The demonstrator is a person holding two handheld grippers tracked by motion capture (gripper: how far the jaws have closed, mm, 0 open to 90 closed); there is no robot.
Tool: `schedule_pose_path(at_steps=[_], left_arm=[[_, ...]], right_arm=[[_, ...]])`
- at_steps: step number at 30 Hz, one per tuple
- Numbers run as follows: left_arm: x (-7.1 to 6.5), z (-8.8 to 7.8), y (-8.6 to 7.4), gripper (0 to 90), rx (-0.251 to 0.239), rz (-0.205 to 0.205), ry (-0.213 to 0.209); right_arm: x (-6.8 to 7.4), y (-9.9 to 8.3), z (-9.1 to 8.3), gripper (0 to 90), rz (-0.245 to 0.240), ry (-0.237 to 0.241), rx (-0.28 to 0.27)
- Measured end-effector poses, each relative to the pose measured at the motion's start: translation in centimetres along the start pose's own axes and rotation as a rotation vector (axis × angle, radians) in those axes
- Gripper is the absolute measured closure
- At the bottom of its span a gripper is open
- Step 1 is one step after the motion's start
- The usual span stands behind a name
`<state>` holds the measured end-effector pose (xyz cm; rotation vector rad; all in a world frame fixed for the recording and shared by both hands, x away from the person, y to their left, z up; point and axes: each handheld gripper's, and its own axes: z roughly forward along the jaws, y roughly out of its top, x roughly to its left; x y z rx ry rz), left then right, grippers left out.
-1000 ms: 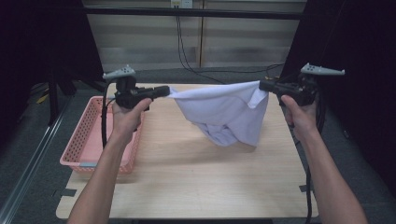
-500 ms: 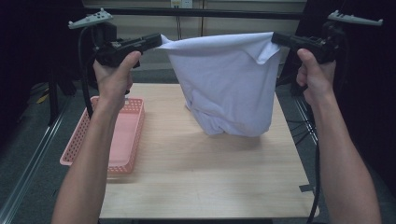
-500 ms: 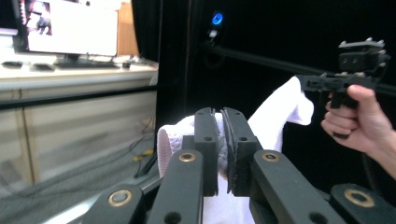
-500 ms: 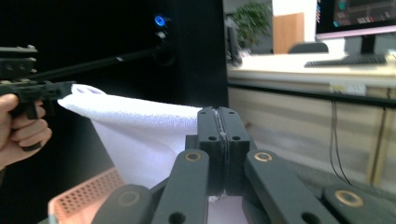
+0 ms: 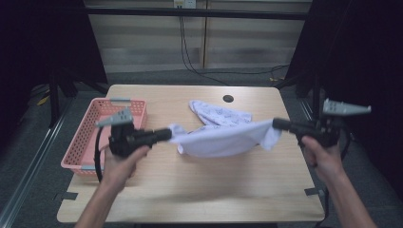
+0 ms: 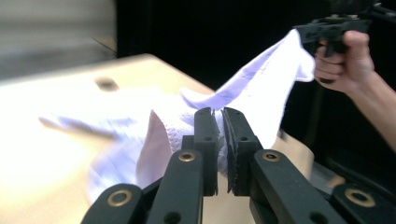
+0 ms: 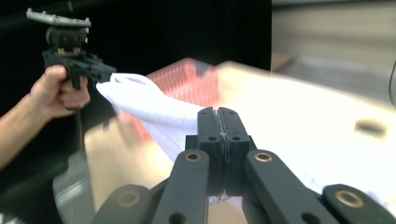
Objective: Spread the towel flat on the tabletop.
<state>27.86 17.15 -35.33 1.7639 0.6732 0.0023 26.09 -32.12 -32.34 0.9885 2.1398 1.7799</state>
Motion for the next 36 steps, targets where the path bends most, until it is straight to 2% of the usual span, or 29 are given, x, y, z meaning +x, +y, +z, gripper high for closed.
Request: schedule_pose_path(at_steps=[1,2,3,4,5,6,7,8,10,11,12,13,14,16,18,20,22,25,27,29,31,32,34,36], left_arm=[[-0.4,0.0,-1.6,85.0,0.021,0.001,0.012],[-1.0,0.1,-3.6,84.9,0.037,-0.015,-0.011],[-1.3,0.1,-4.6,84.8,0.051,-0.028,-0.018],[-2.0,0.1,-6.2,84.8,0.082,-0.031,-0.018],[-2.3,0.1,-7.2,84.8,0.087,-0.054,-0.036],[-2.7,0.0,-8.3,84.7,0.106,-0.071,-0.056],[-3.2,0.0,-9.4,84.6,0.140,-0.066,-0.056],[-3.6,-0.1,-10.1,84.3,0.150,-0.081,-0.053],[-4.3,-0.4,-11.6,83.1,0.184,-0.096,-0.074],[-4.7,-0.5,-12.1,82.6,0.206,-0.091,-0.067],[-5.0,-0.6,-12.6,82.0,0.222,-0.092,-0.078],[-5.2,-0.7,-12.9,80.3,0.239,-0.071,-0.099],[-5.3,-0.8,-13.1,75.9,0.236,-0.063,-0.107],[-5.1,-0.9,-13.1,71.0,0.232,-0.074,-0.102],[-4.4,-0.7,-12.9,68.3,0.225,-0.087,-0.077],[-3.5,-0.1,-12.3,66.5,0.217,-0.077,-0.068],[-2.4,1.0,-11.7,63.6,0.231,-0.050,-0.037],[-0.4,3.3,-10.6,63.4,0.249,-0.034,-0.048],[0.8,5.1,-10.0,64.5,0.271,-0.001,-0.031],[2.1,6.9,-9.5,66.3,0.289,-0.024,-0.044],[3.0,8.4,-9.2,67.2,0.325,0.008,-0.014],[3.7,9.0,-9.2,66.7,0.318,0.007,-0.009],[4.5,9.5,-9.5,63.6,0.317,-0.027,0.018],[4.9,9.7,-9.8,58.8,0.335,-0.014,0.032]], right_arm=[[0.3,-1.1,-0.2,89.2,0.010,0.009,0.015],[0.7,-2.6,-0.3,89.2,0.024,0.019,0.038],[1.2,-4.5,-0.5,89.2,0.038,0.016,0.077],[1.5,-5.6,-0.6,89.2,0.052,0.019,0.100],[2.0,-7.3,-0.9,89.2,0.067,0.025,0.134],[2.3,-8.3,-1.1,89.2,0.078,0.033,0.143],[2.7,-9.5,-1.4,89.1,0.096,0.045,0.149],[3.2,-10.8,-1.7,89.0,0.108,0.050,0.165],[4.2,-12.6,-2.0,88.6,0.118,0.056,0.203],[4.6,-13.2,-2.2,88.1,0.116,0.041,0.214],[5.0,-13.9,-2.4,85.4,0.118,0.040,0.223],[5.4,-14.4,-2.6,79.5,0.118,0.046,0.234],[5.6,-15.0,-2.8,71.9,0.128,0.025,0.251],[5.7,-15.4,-3.1,72.1,0.117,0.032,0.254],[5.3,-15.5,-3.3,71.9,0.128,0.003,0.222],[4.4,-15.3,-2.6,69.7,0.100,-0.040,0.228],[3.6,-15.0,-1.6,68.8,0.082,-0.050,0.242],[2.5,-14.3,-0.3,67.4,0.059,-0.062,0.251],[1.4,-13.6,1.1,67.1,0.039,-0.077,0.262],[0.4,-13.3,2.4,65.6,0.027,-0.094,0.290],[-0.8,-13.4,3.7,62.2,0.030,-0.128,0.326],[-1.4,-13.6,4.3,60.6,0.038,-0.135,0.337],[-2.3,-14.0,5.1,57.4,0.046,-0.164,0.372],[-2.9,-14.4,5.6,55.6,0.045,-0.180,0.390]])
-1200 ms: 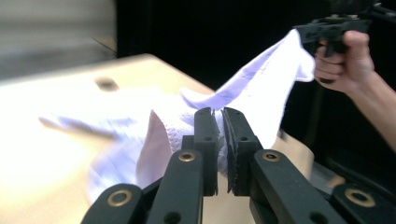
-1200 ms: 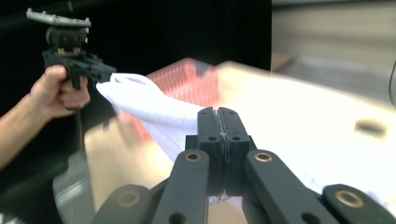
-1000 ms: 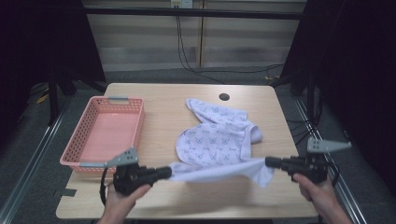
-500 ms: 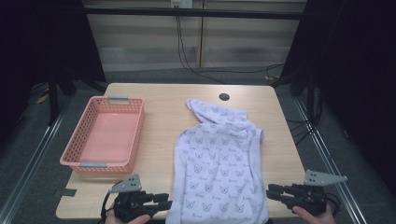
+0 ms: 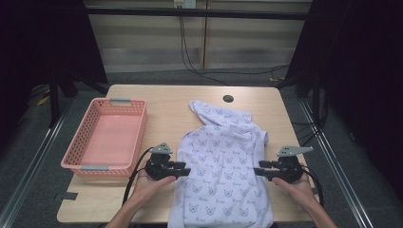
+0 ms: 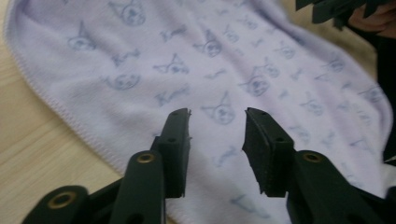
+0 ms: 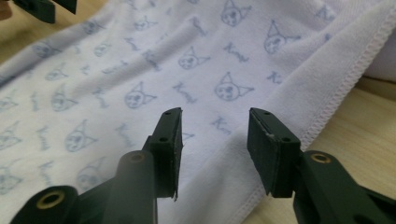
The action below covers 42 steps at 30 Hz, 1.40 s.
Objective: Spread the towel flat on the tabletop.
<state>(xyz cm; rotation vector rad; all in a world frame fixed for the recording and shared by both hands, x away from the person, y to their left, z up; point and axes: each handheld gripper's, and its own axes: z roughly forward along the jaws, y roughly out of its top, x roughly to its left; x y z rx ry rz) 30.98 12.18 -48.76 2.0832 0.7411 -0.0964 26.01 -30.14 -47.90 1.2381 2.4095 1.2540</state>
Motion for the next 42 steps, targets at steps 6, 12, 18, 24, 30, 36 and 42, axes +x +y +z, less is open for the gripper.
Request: schedule_pose_path(at_steps=[6,12,18,24,30,36,42], left_arm=[[-0.3,0.6,-1.3,59.6,0.087,0.049,0.045],[-0.8,0.1,-1.8,86.3,0.104,0.077,0.127],[-2.0,-1.8,-3.2,87.8,0.142,0.043,0.050],[-4.3,-5.1,-5.3,88.2,0.113,0.027,-0.046],[-5.7,-7.6,-5.5,86.6,0.023,0.038,-0.123],[-3.0,-6.3,-3.1,66.0,-0.061,-0.001,-0.056],[0.3,-2.5,-0.4,62.5,-0.041,-0.026,0.019]], right_arm=[[0.1,-0.7,1.7,57.8,-0.027,-0.073,0.105],[-0.1,-0.9,0.8,88.2,0.036,-0.117,0.120],[0.6,-2.2,-2.5,88.6,0.073,-0.033,0.033],[3.1,-3.7,-4.5,87.7,0.037,0.077,0.019],[4.6,-3.4,-5.5,73.6,0.002,0.102,-0.020],[2.8,-1.9,-4.6,67.4,0.011,0.086,-0.064],[1.3,-0.4,-2.0,63.1,0.002,0.060,-0.045]])
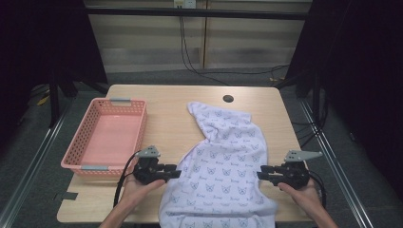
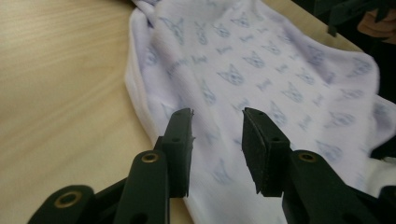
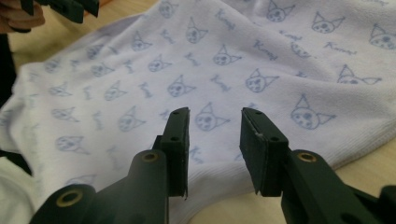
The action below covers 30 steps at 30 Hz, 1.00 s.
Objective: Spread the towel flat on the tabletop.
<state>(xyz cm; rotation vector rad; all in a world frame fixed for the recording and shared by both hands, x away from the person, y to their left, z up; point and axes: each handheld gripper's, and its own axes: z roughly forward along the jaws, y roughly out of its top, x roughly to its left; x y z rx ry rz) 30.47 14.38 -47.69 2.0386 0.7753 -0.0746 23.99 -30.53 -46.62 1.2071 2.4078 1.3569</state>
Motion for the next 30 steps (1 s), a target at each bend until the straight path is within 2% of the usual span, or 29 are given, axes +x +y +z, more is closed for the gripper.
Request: schedule_pose_path(at_steps=[1,3,5,7,8,10,12,14,16,17,19,20,23,26,29,30], left_arm=[[0.5,0.7,0.5,61.3,0.003,0.019,0.042],[1.5,1.7,1.0,58.1,0.013,-0.006,0.061],[2.0,2.5,1.2,55.8,0.031,0.002,0.093],[2.3,3.2,1.1,55.4,0.059,0.011,0.099],[2.4,3.4,1.0,56.8,0.080,0.028,0.111],[2.4,3.7,0.8,71.8,0.121,0.042,0.102],[2.4,3.5,0.6,87.9,0.114,0.018,0.081],[2.1,2.4,0.7,88.5,0.074,-0.013,0.051],[1.5,0.8,0.8,88.6,0.035,-0.003,0.034],[1.2,0.1,0.8,88.6,0.017,0.000,0.038],[0.7,-1.9,0.1,88.6,-0.043,-0.037,0.021],[0.6,-2.6,-0.2,88.6,-0.048,-0.035,0.026],[-0.4,-4.5,-2.1,88.6,-0.048,-0.060,0.020],[-1.6,-5.8,-3.8,88.5,-0.049,-0.072,-0.007],[-3.1,-7.0,-5.4,88.1,-0.045,-0.087,-0.048],[-3.6,-7.4,-6.0,88.1,-0.038,-0.078,-0.058]], right_arm=[[-0.2,0.1,0.3,61.9,-0.006,-0.007,0.007],[-0.6,0.3,1.3,60.9,-0.013,-0.014,0.029],[-0.8,0.2,2.1,59.3,-0.022,-0.024,0.059],[-0.9,-0.1,2.9,58.5,-0.041,-0.034,0.097],[-0.8,-0.3,3.2,57.7,-0.045,-0.047,0.117],[-0.8,-0.4,3.6,57.7,-0.057,-0.058,0.134],[-0.7,-0.6,3.8,57.7,-0.067,-0.075,0.147],[-0.8,-0.7,3.9,60.2,-0.075,-0.086,0.150],[-0.7,-0.8,3.8,67.0,-0.065,-0.120,0.165],[-0.7,-0.8,3.8,72.6,-0.064,-0.119,0.165],[-0.8,-0.9,3.6,83.5,-0.056,-0.120,0.169],[-0.9,-1.0,3.4,87.7,-0.050,-0.097,0.176],[-0.5,-1.3,3.0,90.0,-0.046,-0.052,0.201],[0.6,-1.8,2.3,90.0,-0.085,0.005,0.244],[1.9,-2.4,1.3,90.0,-0.095,0.061,0.274],[2.5,-2.6,1.0,90.0,-0.105,0.084,0.271]])
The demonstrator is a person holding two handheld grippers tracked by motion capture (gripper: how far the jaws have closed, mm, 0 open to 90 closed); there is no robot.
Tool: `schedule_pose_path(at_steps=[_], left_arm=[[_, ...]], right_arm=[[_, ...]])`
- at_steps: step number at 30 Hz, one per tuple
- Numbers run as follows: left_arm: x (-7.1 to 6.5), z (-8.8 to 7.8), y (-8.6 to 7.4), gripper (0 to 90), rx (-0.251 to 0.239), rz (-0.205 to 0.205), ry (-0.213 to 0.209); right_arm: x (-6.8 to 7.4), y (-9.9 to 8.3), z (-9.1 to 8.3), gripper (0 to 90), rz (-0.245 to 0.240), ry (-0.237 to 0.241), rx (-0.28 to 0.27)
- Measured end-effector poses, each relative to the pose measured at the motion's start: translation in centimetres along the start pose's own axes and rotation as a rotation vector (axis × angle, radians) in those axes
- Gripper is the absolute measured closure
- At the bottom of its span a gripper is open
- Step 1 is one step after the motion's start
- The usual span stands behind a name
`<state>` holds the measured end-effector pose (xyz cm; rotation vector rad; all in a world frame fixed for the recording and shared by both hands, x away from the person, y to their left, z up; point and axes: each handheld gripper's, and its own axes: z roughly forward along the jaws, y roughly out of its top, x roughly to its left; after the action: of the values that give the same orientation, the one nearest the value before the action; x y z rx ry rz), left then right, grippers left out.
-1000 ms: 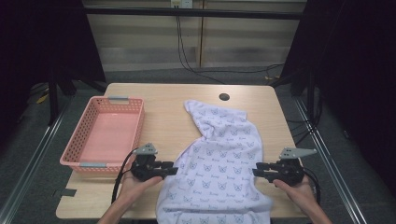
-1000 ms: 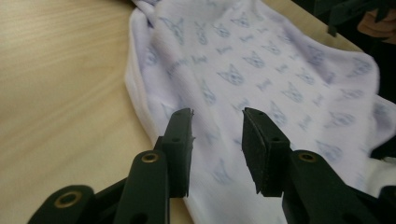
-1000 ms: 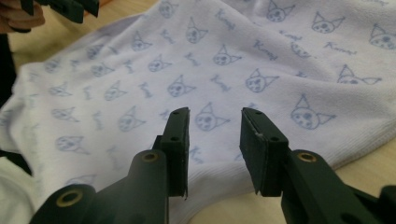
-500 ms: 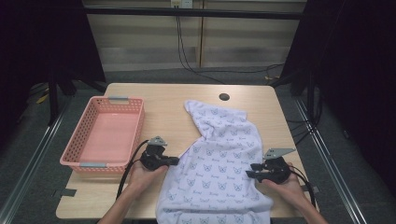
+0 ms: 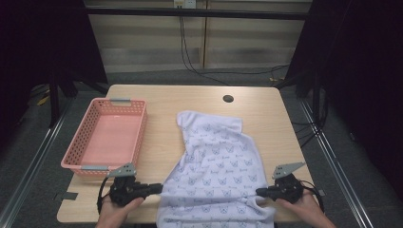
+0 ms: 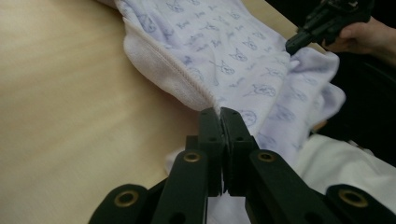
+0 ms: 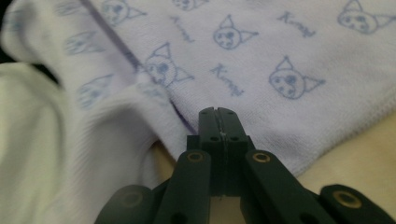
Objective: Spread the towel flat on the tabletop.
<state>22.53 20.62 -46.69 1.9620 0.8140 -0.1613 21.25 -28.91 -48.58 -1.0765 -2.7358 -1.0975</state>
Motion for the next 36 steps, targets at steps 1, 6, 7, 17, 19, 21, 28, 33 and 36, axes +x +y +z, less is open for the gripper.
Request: schedule_pose_path(at_steps=[1,6,7,17,19,21,28,33,36], left_arm=[[-0.3,-0.1,-0.3,87.9,0.005,0.006,0.005],[-0.7,-0.1,0.8,72.9,-0.010,0.038,0.014],[-0.6,0.1,1.2,69.2,-0.011,0.041,0.018],[3.7,7.0,5.3,57.8,0.068,0.023,0.134],[4.1,7.6,5.3,56.7,0.112,0.016,0.136],[4.3,7.8,5.1,57.0,0.133,0.013,0.135],[4.5,8.0,4.4,88.2,0.173,0.009,0.115],[4.4,6.2,4.4,88.5,0.079,-0.022,0.081],[4.0,5.7,4.2,88.4,0.062,-0.018,0.069]], right_arm=[[0.7,-0.4,-0.3,90.0,-0.019,0.031,-0.003],[1.8,-0.7,-1.9,82.1,-0.039,0.060,-0.082],[1.6,-0.5,-2.0,78.2,-0.037,0.057,-0.102],[-3.1,3.6,-0.1,58.4,0.017,-0.104,-0.193],[-4.3,4.4,0.2,58.1,0.033,-0.123,-0.208],[-5.5,5.1,0.7,56.6,0.047,-0.164,-0.214],[-8.6,6.3,2.7,54.7,0.099,-0.265,-0.198],[-8.9,6.7,3.6,87.7,0.111,-0.251,-0.185],[-8.6,6.3,2.3,88.7,0.111,-0.270,-0.196]])
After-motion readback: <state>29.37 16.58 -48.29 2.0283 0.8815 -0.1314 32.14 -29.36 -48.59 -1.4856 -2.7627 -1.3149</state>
